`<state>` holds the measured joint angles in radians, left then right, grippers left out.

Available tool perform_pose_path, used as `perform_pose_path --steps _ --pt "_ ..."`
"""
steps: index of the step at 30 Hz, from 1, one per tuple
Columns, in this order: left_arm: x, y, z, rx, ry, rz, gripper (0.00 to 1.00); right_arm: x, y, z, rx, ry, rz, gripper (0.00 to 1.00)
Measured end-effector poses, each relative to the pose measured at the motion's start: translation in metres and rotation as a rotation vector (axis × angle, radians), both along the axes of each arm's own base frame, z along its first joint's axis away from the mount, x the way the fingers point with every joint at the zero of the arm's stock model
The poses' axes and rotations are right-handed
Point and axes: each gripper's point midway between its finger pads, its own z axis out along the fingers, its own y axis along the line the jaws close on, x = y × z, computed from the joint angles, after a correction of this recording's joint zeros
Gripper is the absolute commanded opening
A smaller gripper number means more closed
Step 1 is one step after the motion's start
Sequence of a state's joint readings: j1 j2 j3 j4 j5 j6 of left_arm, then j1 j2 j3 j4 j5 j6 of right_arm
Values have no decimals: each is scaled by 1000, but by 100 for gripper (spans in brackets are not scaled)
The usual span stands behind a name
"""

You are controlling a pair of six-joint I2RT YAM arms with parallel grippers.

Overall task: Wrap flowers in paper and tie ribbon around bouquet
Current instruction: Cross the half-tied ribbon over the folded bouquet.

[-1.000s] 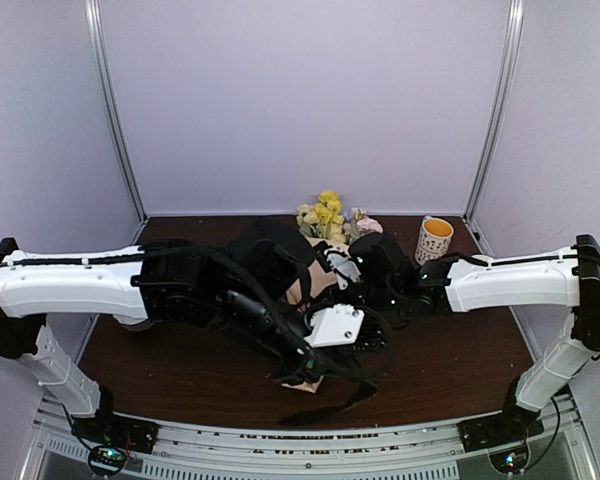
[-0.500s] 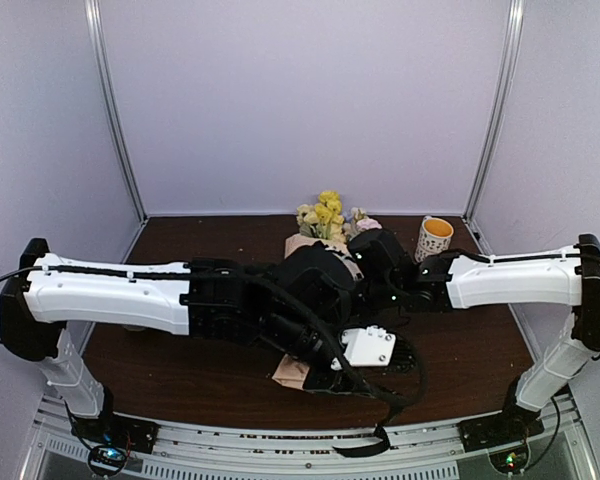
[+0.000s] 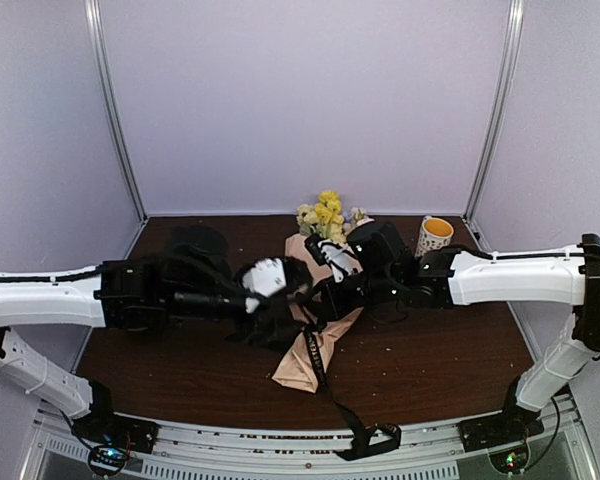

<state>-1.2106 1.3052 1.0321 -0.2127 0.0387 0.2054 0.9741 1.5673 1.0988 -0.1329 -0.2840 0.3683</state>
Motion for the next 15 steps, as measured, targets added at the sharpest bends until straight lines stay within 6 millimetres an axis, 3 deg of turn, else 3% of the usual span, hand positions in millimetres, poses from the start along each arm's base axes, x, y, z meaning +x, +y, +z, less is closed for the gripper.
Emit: perform_pose_path --steps 2,4,9,15 --pt "43 28 9 -95 21 166 70 -3 5 5 30 12 0 0" --pt "72 53 4 -157 52 298 76 -6 12 12 65 22 1 0" --pt "83 76 -48 -174 170 410 76 -10 38 22 134 47 5 2" --pt "116 112 -87 -225 318 564 75 -9 70 3 111 90 26 10"
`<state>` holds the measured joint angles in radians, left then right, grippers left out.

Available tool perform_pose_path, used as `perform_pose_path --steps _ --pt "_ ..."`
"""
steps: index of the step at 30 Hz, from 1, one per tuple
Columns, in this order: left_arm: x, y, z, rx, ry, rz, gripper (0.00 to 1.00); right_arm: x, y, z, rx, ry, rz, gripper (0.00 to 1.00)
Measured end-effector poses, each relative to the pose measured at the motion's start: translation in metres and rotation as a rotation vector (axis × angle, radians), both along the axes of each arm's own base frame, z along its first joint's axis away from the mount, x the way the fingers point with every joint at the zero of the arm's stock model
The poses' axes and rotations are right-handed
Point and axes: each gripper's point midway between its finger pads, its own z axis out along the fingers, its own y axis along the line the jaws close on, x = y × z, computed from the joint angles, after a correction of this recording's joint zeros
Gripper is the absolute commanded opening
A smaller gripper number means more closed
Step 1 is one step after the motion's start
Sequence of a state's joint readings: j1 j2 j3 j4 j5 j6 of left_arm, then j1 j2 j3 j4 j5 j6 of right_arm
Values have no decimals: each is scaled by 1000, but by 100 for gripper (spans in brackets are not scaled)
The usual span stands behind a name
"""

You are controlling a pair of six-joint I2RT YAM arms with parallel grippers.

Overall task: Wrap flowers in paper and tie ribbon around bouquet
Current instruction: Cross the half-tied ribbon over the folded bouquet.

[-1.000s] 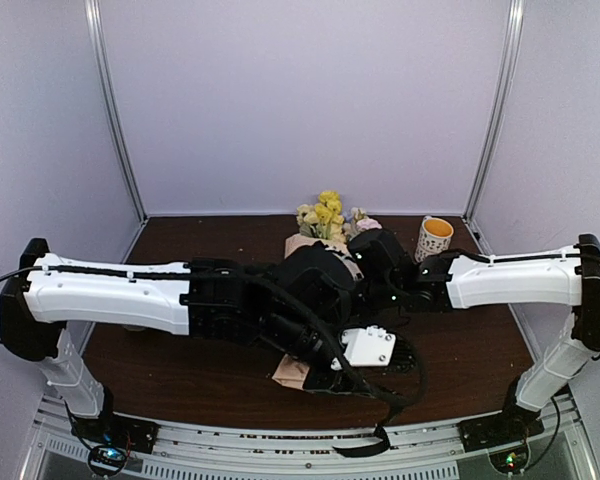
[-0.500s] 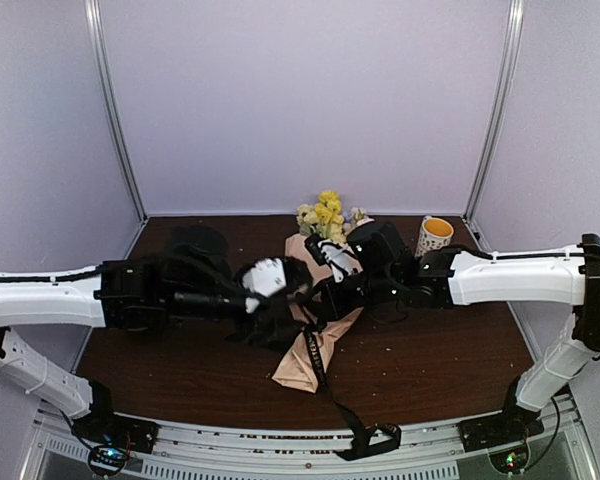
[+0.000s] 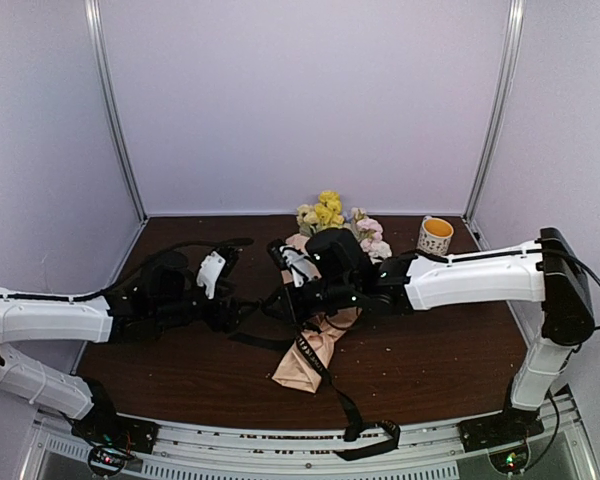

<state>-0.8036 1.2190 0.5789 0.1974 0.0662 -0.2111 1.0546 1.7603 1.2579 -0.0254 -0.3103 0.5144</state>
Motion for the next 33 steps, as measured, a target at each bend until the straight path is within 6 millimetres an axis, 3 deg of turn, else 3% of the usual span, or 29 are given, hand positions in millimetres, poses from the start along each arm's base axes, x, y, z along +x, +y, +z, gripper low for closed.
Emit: perform_pose_path --steps 2,4,6,7,8,14,18,22,27,29,31,33 --pt "7 5 -3 -24 21 27 75 1 8 -11 -25 19 9 15" --pt "10 8 -3 -48 33 40 75 3 14 -21 -59 26 20 29" --pt "13 10 -4 -70 51 48 75 4 16 -26 -85 32 23 59" --pt "15 12 -5 -79 60 52 75 5 17 -26 -105 20 33 92" --pt "17 13 -6 -85 70 58 75 7 19 -24 -120 5 45 99" --pt "30 24 -23 -94 139 95 72 14 21 3 -184 -109 98 100" --pt "28 20 -30 -86 170 57 59 22 3 13 -276 -215 83 100" --pt "23 -3 -26 -64 172 -72 57 42 -38 51 -340 -405 -50 100" --pt "3 -23 -6 -94 110 -223 61 50 -128 139 -214 -712 -343 100" --pt "-2 -26 -2 -90 87 -263 65 48 -153 162 -128 -755 -398 97" --pt "-8 -29 -5 -52 83 -302 68 49 -158 171 -83 -753 -383 94" --pt "-13 -36 -8 -1 82 -342 70 51 -152 162 -74 -721 -339 94"
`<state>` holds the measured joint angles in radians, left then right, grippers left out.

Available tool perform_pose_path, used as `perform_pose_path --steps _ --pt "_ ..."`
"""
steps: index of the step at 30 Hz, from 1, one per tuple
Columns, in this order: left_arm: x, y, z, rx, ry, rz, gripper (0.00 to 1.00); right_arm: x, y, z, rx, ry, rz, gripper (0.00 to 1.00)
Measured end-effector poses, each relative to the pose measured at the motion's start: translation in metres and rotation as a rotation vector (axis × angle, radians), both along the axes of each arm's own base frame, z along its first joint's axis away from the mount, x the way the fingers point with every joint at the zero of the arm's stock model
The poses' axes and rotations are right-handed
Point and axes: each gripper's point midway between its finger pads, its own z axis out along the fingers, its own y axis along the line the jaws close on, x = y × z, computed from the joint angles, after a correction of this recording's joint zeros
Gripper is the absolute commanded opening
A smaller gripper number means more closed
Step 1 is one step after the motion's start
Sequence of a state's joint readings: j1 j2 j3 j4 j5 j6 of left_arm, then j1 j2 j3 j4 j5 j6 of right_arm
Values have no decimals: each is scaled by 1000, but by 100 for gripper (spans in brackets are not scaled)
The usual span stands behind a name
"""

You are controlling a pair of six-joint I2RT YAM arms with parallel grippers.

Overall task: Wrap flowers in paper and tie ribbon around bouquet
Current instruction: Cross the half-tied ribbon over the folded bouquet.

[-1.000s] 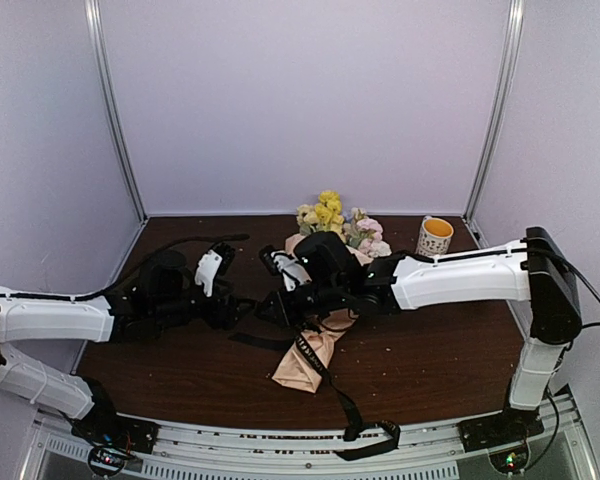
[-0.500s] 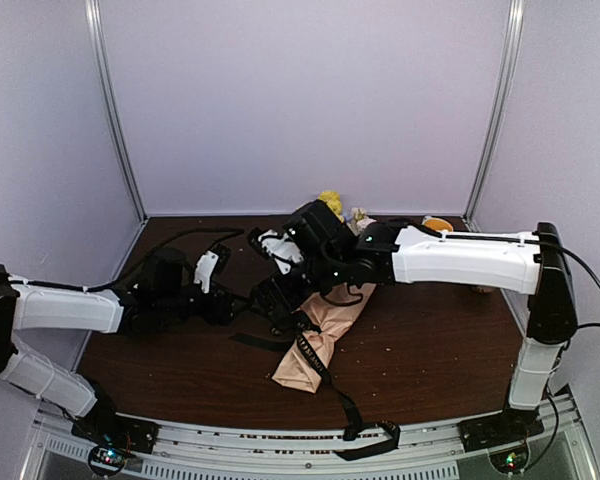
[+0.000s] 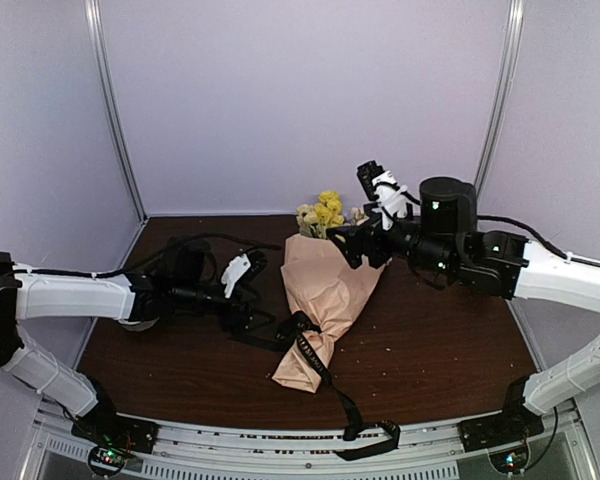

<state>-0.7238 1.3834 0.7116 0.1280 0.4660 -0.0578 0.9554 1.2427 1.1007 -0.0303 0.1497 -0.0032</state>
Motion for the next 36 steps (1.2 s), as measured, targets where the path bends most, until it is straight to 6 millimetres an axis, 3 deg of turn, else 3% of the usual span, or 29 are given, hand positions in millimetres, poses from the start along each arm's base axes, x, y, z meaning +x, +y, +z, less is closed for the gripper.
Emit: perform_pose_path --steps 2,6,8,15,24,29,31,33,36 --pt "-7 -11 -2 40 -14 -53 70 -3 15 -28 -26 73 65 88" --pt "-18 -19 -18 114 -14 -123 70 -22 34 -129 -158 308 181 56" --pt "-18 -18 -31 155 9 -131 71 -31 36 -164 -218 391 211 46" --pt "-9 -23 -68 252 69 -140 72 -43 49 -228 -302 559 277 47" --pt "-1 -23 -82 284 59 -112 70 -33 55 -256 -300 621 278 37" --pt "8 -24 -80 282 22 -84 46 -32 58 -256 -279 630 294 24" --pt "10 -24 -79 280 12 -78 35 -31 60 -255 -269 628 296 13" --pt "11 -25 -77 274 6 -83 16 -31 61 -255 -264 632 300 1" --pt "10 -26 -77 270 0 -90 0 -32 61 -257 -262 641 304 0"
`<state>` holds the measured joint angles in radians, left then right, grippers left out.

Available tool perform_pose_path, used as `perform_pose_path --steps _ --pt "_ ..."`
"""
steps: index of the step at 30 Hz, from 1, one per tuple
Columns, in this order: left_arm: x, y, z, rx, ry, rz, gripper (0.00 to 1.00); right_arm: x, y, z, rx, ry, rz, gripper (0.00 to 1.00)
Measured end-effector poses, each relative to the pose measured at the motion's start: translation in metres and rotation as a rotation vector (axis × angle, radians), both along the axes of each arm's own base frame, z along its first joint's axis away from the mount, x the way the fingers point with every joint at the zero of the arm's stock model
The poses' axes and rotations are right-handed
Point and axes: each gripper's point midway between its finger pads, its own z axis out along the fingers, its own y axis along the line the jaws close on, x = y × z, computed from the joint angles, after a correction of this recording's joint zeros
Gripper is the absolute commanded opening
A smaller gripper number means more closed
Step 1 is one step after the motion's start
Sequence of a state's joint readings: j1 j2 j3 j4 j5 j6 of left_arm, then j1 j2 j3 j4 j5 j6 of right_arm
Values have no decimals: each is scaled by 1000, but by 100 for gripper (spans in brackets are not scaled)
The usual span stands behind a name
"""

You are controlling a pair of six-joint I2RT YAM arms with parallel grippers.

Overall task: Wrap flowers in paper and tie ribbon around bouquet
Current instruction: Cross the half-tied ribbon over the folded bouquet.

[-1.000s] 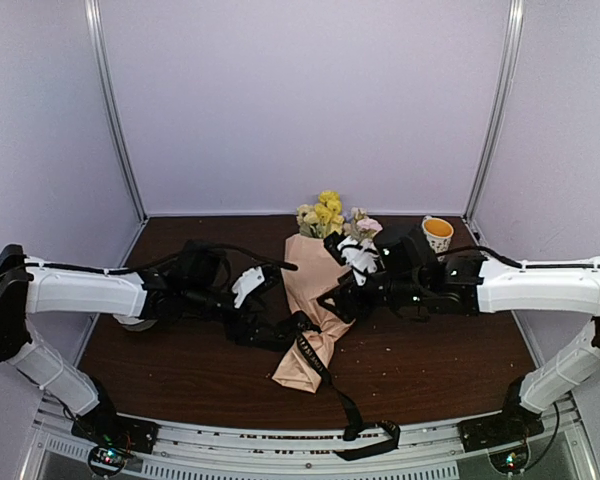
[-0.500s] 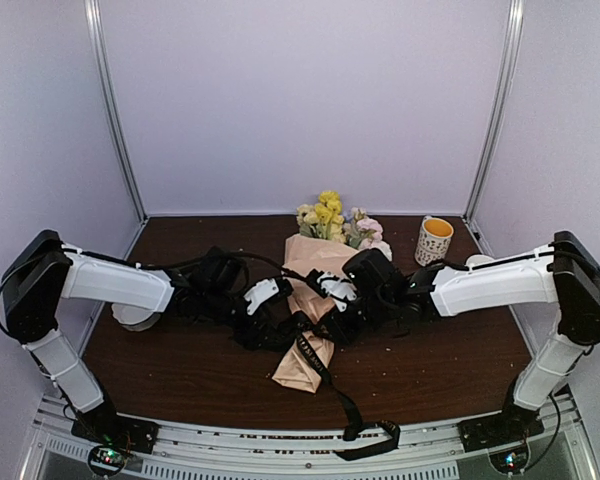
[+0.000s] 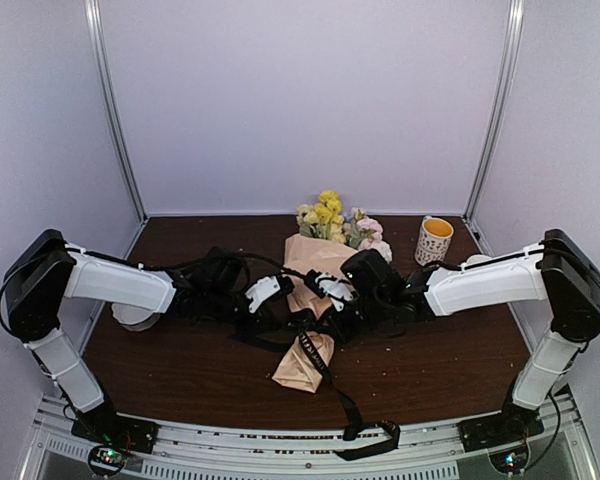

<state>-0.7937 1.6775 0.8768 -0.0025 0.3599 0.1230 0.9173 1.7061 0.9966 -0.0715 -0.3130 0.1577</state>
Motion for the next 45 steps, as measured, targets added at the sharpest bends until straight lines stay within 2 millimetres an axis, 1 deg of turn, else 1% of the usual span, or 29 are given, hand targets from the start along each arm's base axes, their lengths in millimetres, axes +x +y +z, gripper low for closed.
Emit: perform_pose_path --steps 6,10,11,14,15,16,18,21,24,27,33,35,36,38,40,43,44,45 --pt "7 8 -5 21 -2 40 0 1 -4 1 -6 4 -5 0" --pt "18 21 -11 46 -4 100 0 -1 -6 14 11 -8 -6 0" --pt "19 23 -12 52 -2 108 2 -1 -7 18 17 -13 -6 0" --pt "20 25 -12 52 1 107 39 -3 -8 22 25 -15 -9 0" --pt "20 24 -11 49 2 101 49 -3 -8 22 26 -13 -10 0" --pt "18 23 -11 45 0 89 55 -3 -9 22 26 -13 -11 0" --pt "18 20 -8 33 -8 71 61 -3 -8 22 28 -12 -11 0" --pt "23 13 -1 12 -37 48 64 -3 -7 20 32 -4 -7 0" --pt "35 -5 7 -18 -53 8 64 -4 -6 15 29 12 -4 0" --pt "41 -21 9 -47 -54 -29 64 -4 -5 14 38 24 -9 0" --pt "29 -28 0 -72 -1 -101 71 -3 -3 16 61 37 -15 0" --pt "24 -30 -3 -82 19 -128 70 -3 -2 16 65 41 -17 0" --pt "23 -31 -4 -85 27 -137 67 -3 -2 16 65 43 -18 0" --pt "21 -32 -5 -89 35 -144 55 -3 -2 16 67 45 -18 0" --pt "23 -32 -4 -92 38 -133 46 -2 -2 16 69 47 -18 0" --pt "26 -35 -2 -97 30 -129 30 -2 -2 16 74 49 -17 0" --pt "28 -37 -2 -97 27 -131 24 -3 -2 16 75 50 -16 0" --pt "30 -39 -2 -98 29 -132 16 -3 -2 16 76 51 -14 0"
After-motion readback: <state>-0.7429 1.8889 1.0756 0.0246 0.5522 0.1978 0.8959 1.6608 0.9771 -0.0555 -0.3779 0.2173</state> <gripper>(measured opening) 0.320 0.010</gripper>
